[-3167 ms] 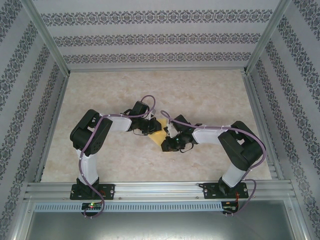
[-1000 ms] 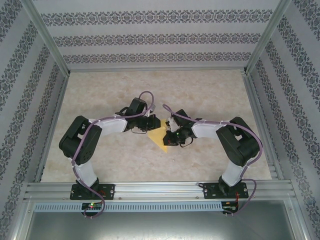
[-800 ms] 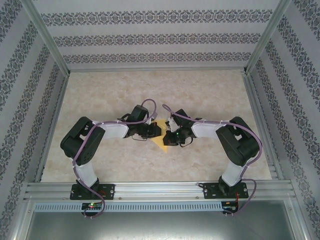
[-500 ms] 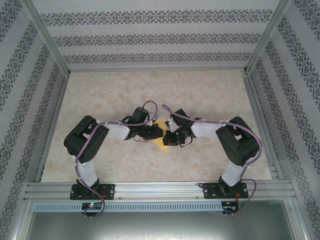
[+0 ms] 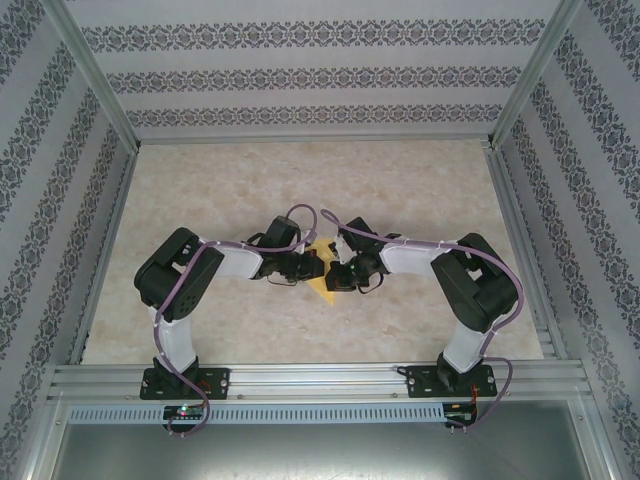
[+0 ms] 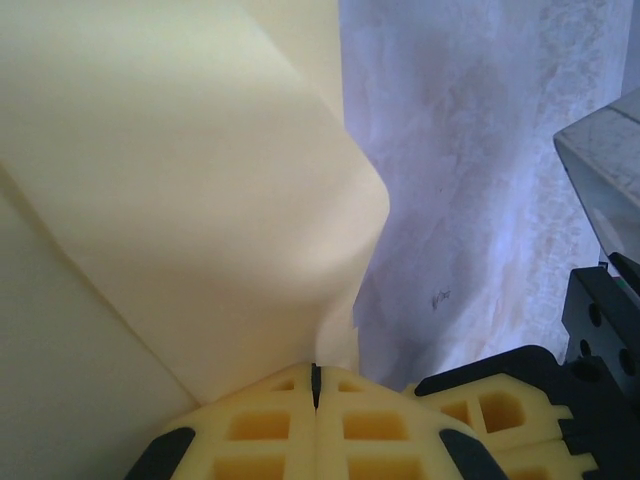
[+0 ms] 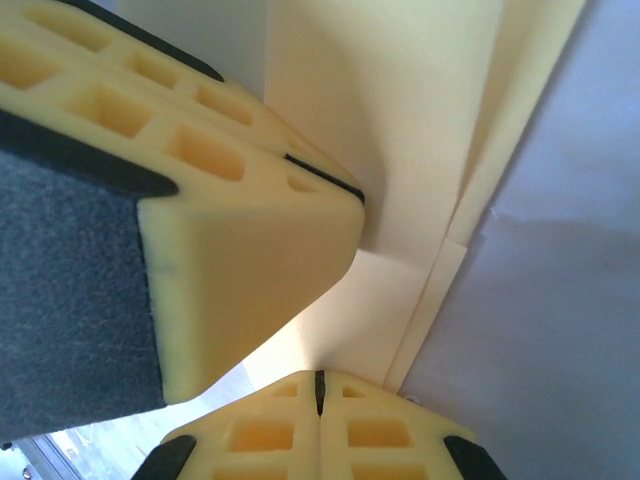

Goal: Fold a paper plane with a square sheet of paper (fold left side to right side)
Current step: Fourth fold the wing at the center of the table.

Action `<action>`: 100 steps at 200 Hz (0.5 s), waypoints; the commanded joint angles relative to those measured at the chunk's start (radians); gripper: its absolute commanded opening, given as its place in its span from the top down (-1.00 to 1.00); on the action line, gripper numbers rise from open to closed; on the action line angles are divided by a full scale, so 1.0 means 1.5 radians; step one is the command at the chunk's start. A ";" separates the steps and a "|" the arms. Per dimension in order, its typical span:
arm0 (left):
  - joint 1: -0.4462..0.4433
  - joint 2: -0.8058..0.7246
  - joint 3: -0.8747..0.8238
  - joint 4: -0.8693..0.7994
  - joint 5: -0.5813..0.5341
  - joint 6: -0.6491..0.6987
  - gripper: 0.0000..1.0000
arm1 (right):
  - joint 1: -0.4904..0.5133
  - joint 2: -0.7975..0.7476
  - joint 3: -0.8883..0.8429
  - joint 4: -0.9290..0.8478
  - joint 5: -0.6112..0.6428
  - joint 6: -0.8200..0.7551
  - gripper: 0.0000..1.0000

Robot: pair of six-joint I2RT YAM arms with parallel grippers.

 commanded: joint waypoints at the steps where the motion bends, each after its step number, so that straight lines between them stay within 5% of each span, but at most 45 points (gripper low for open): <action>1: 0.011 0.034 0.006 -0.036 -0.058 0.030 0.89 | 0.009 0.041 -0.024 -0.107 0.081 -0.019 1.00; 100: 0.086 0.063 0.131 -0.124 -0.056 0.102 0.87 | 0.011 0.040 -0.033 -0.115 0.084 -0.025 1.00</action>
